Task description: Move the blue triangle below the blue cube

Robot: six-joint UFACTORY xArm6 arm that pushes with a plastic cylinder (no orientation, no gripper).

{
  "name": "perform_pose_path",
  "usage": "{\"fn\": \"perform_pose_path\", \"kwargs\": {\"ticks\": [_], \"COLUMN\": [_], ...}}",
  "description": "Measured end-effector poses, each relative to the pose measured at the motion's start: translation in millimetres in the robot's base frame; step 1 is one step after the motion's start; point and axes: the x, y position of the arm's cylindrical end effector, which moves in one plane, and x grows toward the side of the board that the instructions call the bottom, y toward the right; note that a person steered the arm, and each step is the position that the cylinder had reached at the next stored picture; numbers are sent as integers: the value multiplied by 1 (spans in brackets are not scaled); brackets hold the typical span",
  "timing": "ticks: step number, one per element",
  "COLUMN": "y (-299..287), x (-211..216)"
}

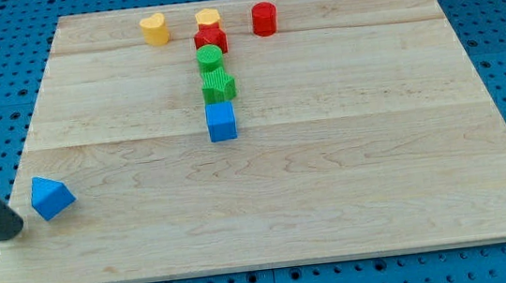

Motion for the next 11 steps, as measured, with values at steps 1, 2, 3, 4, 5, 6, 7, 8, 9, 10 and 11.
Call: {"fn": "perform_pose_path", "kwargs": {"ticks": [1, 2, 3, 4, 5, 6, 7, 8, 9, 10, 11], "y": [50, 114, 106, 146, 178, 183, 187, 195, 202, 203, 203], "x": [-16, -40, -57, -65, -58, -49, -31, -40, -52, -50, -34]}}
